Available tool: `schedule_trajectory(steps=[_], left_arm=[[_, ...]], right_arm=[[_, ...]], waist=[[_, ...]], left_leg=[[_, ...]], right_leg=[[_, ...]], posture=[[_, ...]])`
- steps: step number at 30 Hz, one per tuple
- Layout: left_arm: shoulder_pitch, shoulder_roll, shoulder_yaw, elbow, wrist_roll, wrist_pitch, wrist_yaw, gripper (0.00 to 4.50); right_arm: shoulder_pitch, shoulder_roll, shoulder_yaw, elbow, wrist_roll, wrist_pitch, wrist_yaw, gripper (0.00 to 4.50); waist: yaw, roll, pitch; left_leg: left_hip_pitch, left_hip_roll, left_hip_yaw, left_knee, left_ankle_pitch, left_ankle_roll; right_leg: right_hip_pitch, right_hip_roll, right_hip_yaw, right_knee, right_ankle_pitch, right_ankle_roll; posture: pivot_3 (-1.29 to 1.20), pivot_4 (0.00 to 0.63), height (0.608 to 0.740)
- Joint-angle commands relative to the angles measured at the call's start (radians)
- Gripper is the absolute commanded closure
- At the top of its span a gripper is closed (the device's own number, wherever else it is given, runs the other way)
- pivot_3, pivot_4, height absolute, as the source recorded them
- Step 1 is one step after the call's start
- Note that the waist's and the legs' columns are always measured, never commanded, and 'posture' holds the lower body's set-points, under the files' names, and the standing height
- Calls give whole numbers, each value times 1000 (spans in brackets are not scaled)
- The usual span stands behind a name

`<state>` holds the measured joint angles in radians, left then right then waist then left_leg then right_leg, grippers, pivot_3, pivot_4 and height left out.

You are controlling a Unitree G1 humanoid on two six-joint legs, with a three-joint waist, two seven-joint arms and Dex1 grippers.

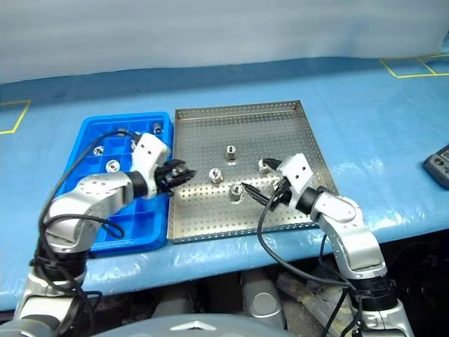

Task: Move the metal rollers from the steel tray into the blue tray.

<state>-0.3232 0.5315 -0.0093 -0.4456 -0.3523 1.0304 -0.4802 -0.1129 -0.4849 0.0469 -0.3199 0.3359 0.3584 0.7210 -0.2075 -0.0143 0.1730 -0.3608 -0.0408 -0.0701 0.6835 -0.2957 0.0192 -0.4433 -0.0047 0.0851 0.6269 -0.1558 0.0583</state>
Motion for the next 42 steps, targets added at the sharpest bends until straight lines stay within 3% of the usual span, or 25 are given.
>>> schedule_trajectory(steps=[1,9,20,36,37,42], left_arm=[[55,46,114,-90,14,26,44,2643],[152,28,271,-147,59,71,195,2643],[140,-100,293,-34,172,44,404,2643],[53,-163,286,141,259,-64,502,2643],[48,-169,290,152,264,-75,510,1910],[29,-189,288,169,268,-105,532,315]], right_arm=[[-34,-9,38,-72,49,7,67,0],[-95,-24,93,-63,53,23,133,0],[-117,-27,111,-65,62,45,167,0],[-92,-33,98,-74,54,38,142,0],[-92,-32,99,-72,52,36,139,0],[-94,-29,103,-72,52,34,133,0]], waist=[[3,0,0],[58,-1,0],[139,-2,0],[140,-3,-1],[140,-3,-1],[135,-3,-1]], left_leg=[[0,0,0,0,0,0],[0,-1,-3,0,0,0],[-1,-1,-6,1,0,-1],[-2,-1,-7,0,1,-2],[-2,-1,-7,0,1,-2],[-2,-1,-7,0,1,-3]], right_leg=[[0,0,0,0,0,0],[1,-2,-3,0,0,0],[1,-4,-7,-1,1,-3],[1,-4,-9,-1,3,-6],[1,-4,-9,-1,3,-6],[1,-5,-9,-1,4,-7]], posture=[[-180,150,740],[-98,150,740],[-69,150,740],[-96,150,740],[-97,150,740],[-100,150,740]])
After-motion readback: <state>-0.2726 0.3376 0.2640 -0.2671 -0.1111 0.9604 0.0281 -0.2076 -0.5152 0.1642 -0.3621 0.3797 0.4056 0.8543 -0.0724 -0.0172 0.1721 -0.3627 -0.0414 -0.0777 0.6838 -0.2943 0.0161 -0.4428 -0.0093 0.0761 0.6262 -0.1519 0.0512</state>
